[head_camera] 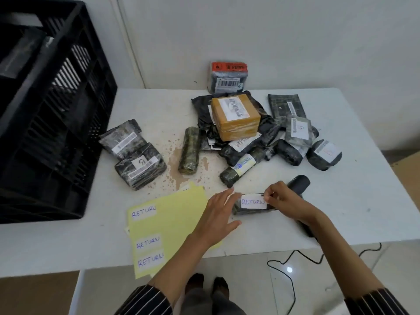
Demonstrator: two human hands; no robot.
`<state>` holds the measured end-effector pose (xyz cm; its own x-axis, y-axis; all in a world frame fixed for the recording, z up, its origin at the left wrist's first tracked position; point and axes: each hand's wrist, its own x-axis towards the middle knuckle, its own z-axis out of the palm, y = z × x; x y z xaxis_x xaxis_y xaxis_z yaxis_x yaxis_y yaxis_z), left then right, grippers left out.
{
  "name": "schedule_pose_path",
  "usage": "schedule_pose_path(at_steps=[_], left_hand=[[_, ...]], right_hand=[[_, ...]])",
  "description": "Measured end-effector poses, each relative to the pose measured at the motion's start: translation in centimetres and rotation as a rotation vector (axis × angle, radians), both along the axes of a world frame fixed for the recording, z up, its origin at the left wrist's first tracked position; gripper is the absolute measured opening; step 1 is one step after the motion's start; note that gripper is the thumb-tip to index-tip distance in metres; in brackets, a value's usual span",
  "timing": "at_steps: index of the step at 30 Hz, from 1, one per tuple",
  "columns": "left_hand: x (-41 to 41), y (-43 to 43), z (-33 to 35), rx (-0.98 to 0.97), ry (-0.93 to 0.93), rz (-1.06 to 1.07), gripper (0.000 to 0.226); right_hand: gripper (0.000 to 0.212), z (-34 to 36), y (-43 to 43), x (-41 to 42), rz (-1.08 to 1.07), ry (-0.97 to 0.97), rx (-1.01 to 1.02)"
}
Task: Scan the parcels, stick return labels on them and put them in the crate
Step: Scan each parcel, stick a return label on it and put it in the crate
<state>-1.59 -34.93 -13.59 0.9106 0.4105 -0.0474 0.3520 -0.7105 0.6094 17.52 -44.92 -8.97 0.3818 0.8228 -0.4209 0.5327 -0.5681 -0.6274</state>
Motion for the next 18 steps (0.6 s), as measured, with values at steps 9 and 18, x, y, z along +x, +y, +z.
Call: schedule_pose_path(at_steps=[9, 18], left_hand=[[2.1, -0.9, -1.6, 0.022, 0.002, 0.006, 0.062], [2.1, -1.3, -2.7, -0.034, -0.077, 0.061, 0.06]], right_hand=[[0.022, -3.1, 0.8, 1.1, 0.018, -0.085, -0.009], [0.024, -6.2, -0.5, -2.7, -0.184, -0.44, 0.232]])
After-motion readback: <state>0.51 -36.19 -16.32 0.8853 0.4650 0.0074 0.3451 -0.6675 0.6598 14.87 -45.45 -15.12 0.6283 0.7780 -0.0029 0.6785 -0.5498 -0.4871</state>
